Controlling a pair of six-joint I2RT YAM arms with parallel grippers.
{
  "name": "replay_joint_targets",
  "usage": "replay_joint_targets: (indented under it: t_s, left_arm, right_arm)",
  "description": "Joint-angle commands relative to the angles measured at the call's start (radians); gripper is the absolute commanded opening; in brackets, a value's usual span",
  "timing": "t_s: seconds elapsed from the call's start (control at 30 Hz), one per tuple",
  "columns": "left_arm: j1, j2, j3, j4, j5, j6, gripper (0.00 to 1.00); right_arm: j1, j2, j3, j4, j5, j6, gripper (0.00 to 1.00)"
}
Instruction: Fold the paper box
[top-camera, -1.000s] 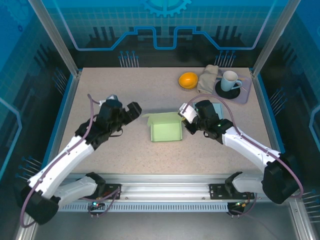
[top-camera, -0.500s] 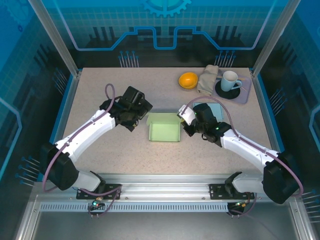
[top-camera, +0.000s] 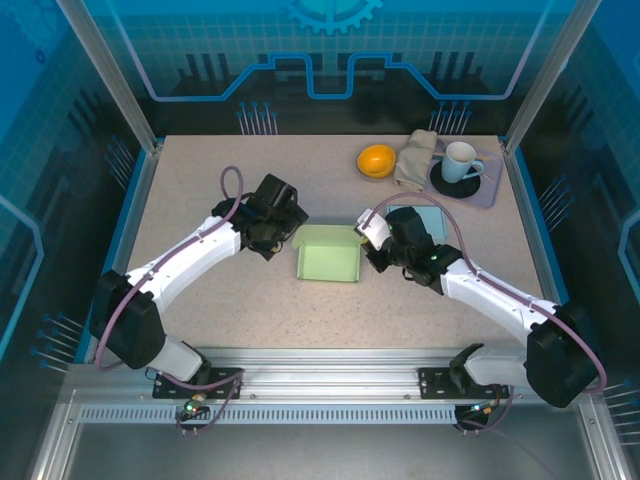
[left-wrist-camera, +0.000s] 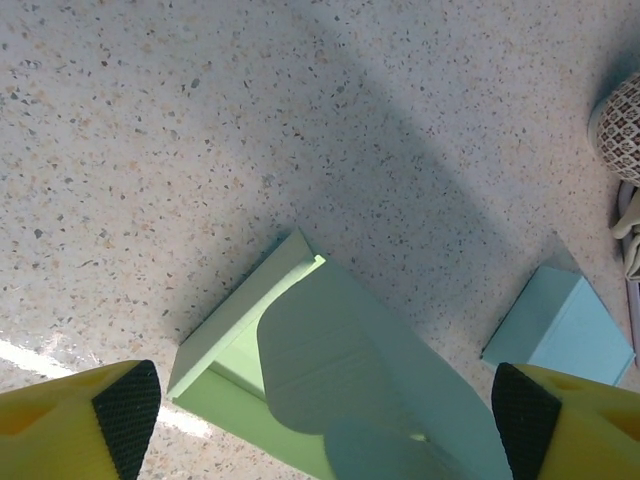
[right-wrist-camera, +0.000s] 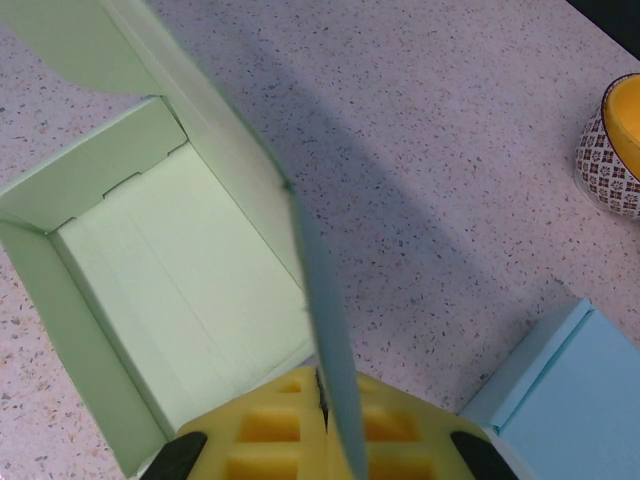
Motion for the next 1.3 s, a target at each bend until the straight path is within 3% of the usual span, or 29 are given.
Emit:
replay_joint_targets:
  t_s: [0.0,0.1,0.37,0.6,0.77,1.27]
  left_arm:
    - [-0.006,0.021,-0.006,0.034,0.016,-0.012,0.89]
    - [-0.021,0.038,-0.016,0.071,0.032,-0.033,0.88]
    - [-0.051,0.087,0.016,0.099,0.057,-0.054,0.72]
    - [-0.094,0.087,-0.015,0.114,0.047,-0.093,0.68]
    - [-0.124,0.090,-0.057,0.111,0.019,-0.096,0.61]
    - [-0.217,0.069,-0.162,0.116,-0.041,-0.161,0.54]
  right_arm:
    - [0.015,0.004,-0.001,0.026,-0.006,0.007,0.00]
    - [0.017,0.011,0.003,0.035,-0.013,0.023,0.00]
    - [0.039,0.023,0.016,0.049,-0.004,0.085,0.00]
    - [0.083,0.052,0.038,0.001,0.183,0.404,0.00]
    - [0.119,0.054,-0.001,0.010,0.248,0.558,0.00]
    - [0.218,0.038,-0.067,-0.035,0.329,0.676,0.00]
